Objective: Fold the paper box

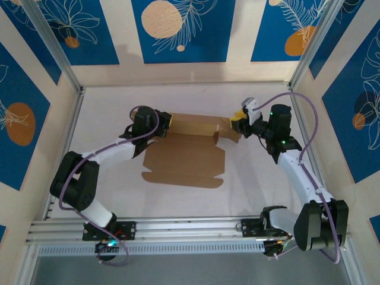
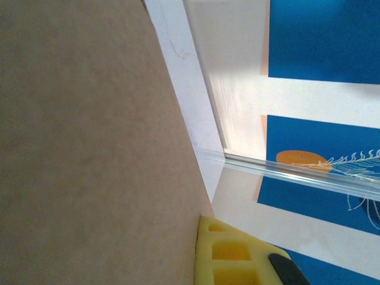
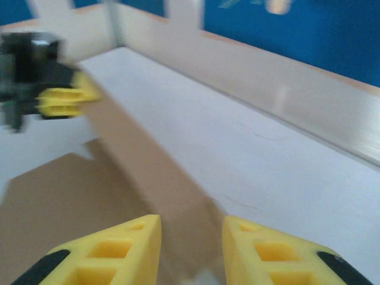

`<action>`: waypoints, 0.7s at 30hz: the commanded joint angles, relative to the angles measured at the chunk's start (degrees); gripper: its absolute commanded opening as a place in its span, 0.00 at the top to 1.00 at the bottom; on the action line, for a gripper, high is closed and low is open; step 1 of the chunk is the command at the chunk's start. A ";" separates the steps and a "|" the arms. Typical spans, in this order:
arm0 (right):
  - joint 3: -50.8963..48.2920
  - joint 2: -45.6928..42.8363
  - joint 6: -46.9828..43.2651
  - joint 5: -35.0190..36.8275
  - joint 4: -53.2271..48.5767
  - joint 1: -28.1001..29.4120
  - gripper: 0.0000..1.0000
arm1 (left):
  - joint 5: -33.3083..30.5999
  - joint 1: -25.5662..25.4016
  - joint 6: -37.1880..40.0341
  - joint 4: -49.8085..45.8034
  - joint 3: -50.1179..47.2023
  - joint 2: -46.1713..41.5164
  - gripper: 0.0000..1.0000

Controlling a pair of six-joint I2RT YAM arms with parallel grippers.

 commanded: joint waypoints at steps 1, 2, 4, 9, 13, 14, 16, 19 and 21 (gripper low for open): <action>2.28 5.23 3.56 15.53 -1.13 -1.71 0.68 | 0.85 0.36 5.02 -9.86 -0.15 1.03 1.00; 3.33 7.34 3.75 18.27 -2.12 -2.38 0.68 | 0.85 0.37 4.81 -9.88 -0.23 0.94 1.00; 5.42 11.70 4.17 21.18 -4.00 -3.54 0.70 | 1.17 0.48 4.40 -9.48 -0.33 0.93 1.00; 8.95 20.55 3.30 21.04 -5.10 -7.39 0.74 | 3.16 0.58 1.27 -4.61 -2.23 1.60 1.00; 9.95 24.50 -4.06 7.88 -6.55 -5.42 0.74 | 4.34 0.54 0.45 -3.49 -2.34 2.29 1.00; 9.28 24.34 -6.13 5.76 -6.56 -3.85 0.74 | 4.36 0.64 0.16 -3.18 -2.42 2.41 1.00; 7.34 23.26 -9.99 -0.26 -6.70 -1.42 0.74 | 4.33 0.64 -0.28 -2.58 -2.43 2.68 1.00; 6.53 21.34 -14.41 -6.91 -11.67 1.37 0.73 | 4.54 0.57 -0.98 -2.11 -2.42 3.04 1.00; 6.94 20.06 -16.85 -8.41 -15.64 3.13 0.73 | 4.37 0.63 -1.17 -2.15 -2.34 3.13 1.00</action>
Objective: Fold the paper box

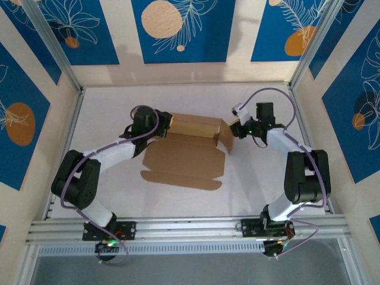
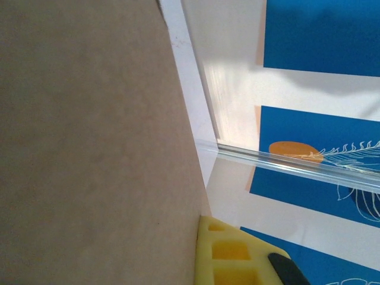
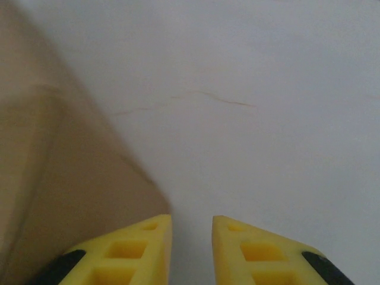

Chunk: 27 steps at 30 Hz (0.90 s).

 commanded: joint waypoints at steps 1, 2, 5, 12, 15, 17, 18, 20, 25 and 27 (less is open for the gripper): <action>-0.46 -3.75 -7.26 -9.04 -7.53 2.88 0.73 | 1.02 0.06 0.28 -5.39 -1.69 2.12 1.00; -0.61 -4.53 -7.93 -8.51 -8.38 3.77 0.72 | 1.01 0.15 0.28 -5.39 -1.64 2.21 1.00; -0.65 -5.54 -7.86 -6.12 -10.81 5.17 0.71 | 1.10 0.13 -0.25 -4.80 -1.77 2.52 1.00; -3.81 -7.39 -8.39 -6.56 -11.17 6.72 0.63 | 1.19 0.11 -0.94 -3.83 -2.16 2.52 1.00; -5.01 -7.34 -9.03 -6.78 -10.09 7.32 0.60 | 1.49 0.17 -1.23 -3.27 -2.60 2.43 1.00; -5.22 -6.83 -7.91 -5.93 -8.46 7.48 0.58 | 1.44 0.03 -1.25 -3.03 -2.93 2.10 1.00; -5.09 -6.32 -7.47 -5.25 -7.63 7.48 0.56 | 1.53 0.02 -1.15 -2.88 -3.11 1.96 1.00; -4.68 -5.00 -6.87 -1.50 -6.24 7.70 0.56 | 1.79 0.06 -1.28 -2.55 -3.46 1.78 1.00; -4.10 -2.79 -5.13 0.77 -2.10 7.89 0.45 | 2.42 0.03 -1.21 -2.04 -4.53 0.91 1.00; -3.92 -1.75 -4.57 1.66 -0.41 8.18 0.40 | 2.51 -0.05 -1.29 -2.00 -5.06 0.51 1.00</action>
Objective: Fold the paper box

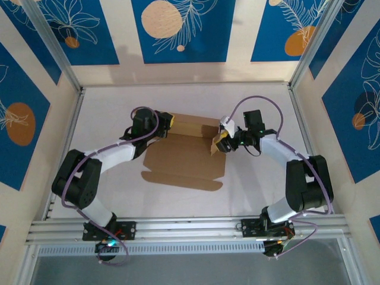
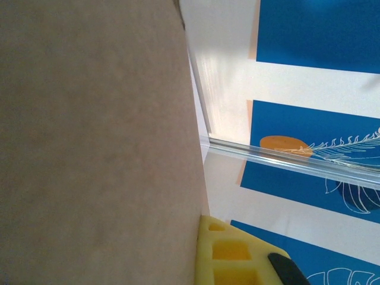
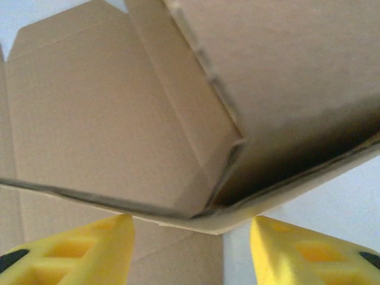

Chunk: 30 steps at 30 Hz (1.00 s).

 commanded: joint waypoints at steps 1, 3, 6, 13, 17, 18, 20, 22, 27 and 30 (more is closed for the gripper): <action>0.74 2.03 1.56 2.03 4.53 0.78 0.40 | 1.21 -0.14 0.19 -6.53 -2.86 0.24 1.00; 1.10 2.87 2.72 2.68 7.07 0.75 0.40 | 1.56 -0.23 0.03 -6.35 -3.18 0.07 1.00; 1.42 4.10 4.88 3.67 10.47 0.92 0.40 | 1.80 -0.40 0.04 -6.57 -3.67 -0.29 1.00; 2.03 6.68 4.30 6.87 14.24 3.99 0.39 | 3.33 -0.54 -0.24 -5.99 -4.10 -0.21 1.00; 2.50 6.74 6.38 5.80 17.10 3.42 0.43 | 3.92 -0.55 -0.14 -6.00 -4.33 -0.46 1.00; 2.89 6.92 7.14 5.51 17.54 3.29 0.46 | 4.10 -0.58 -0.07 -6.05 -4.36 -0.54 1.00; 3.46 7.45 7.87 5.15 17.81 3.34 0.50 | 4.61 -0.62 -0.05 -5.91 -4.35 -0.47 1.00; 4.12 7.92 8.46 5.33 18.06 3.73 0.57 | 5.08 -0.68 -0.33 -5.56 -4.35 -0.38 1.00; 5.33 8.73 11.17 7.63 19.66 4.80 0.73 | 5.63 -0.92 -0.78 -5.47 -4.66 -0.83 1.00; 5.66 9.26 12.01 10.28 20.54 5.60 0.71 | 5.81 -0.94 -0.78 -5.75 -4.80 -1.19 1.00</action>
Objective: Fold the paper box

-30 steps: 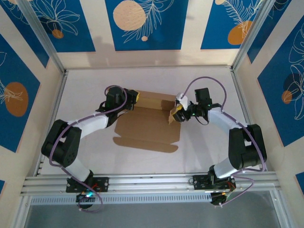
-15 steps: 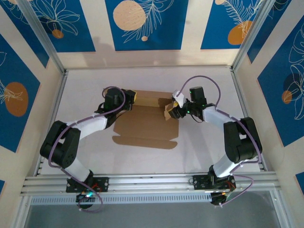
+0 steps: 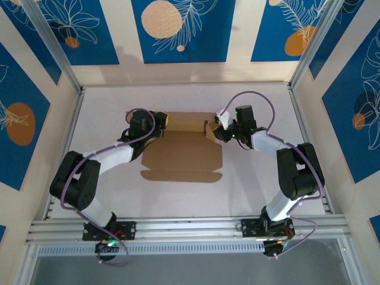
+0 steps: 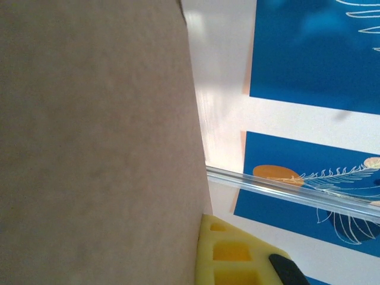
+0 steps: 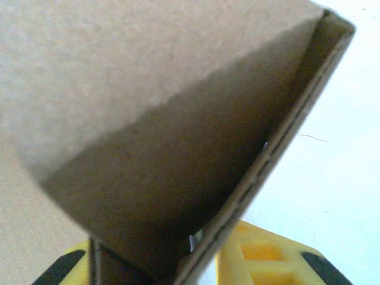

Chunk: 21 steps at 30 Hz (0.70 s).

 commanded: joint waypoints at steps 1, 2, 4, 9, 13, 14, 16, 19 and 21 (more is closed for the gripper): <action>2.82 1.68 1.61 1.55 6.32 2.29 0.63 | 10.34 -1.97 0.98 -7.60 -2.61 -0.10 1.00; 2.66 1.98 1.04 2.83 6.92 2.70 0.55 | 10.45 -1.97 0.91 -7.50 -2.70 -0.19 1.00; 2.60 2.62 -0.10 4.27 7.74 2.85 0.50 | 10.60 -1.97 0.99 -7.59 -2.78 -0.19 1.00; 3.90 4.42 -0.82 3.91 8.20 2.16 0.50 | 11.25 -1.97 0.98 -7.07 -3.16 -0.28 1.00; 5.64 6.21 -1.05 3.03 7.66 2.09 0.52 | 11.85 -1.97 0.65 -5.97 -3.65 -0.19 1.00; 6.10 6.66 -0.65 3.28 7.63 2.22 0.54 | 11.88 -2.05 0.58 -6.01 -3.79 -0.25 1.00; 7.04 7.17 -0.25 4.71 7.23 2.75 0.60 | 11.81 -2.06 0.30 -5.84 -4.10 -0.47 1.00; 7.93 7.49 2.25 8.88 7.10 3.45 0.67 | 11.54 -2.21 -0.45 -5.83 -4.46 -1.21 1.00; 8.74 7.44 5.23 13.26 6.23 3.83 0.73 | 11.14 -2.31 -0.90 -6.27 -4.46 -1.96 1.00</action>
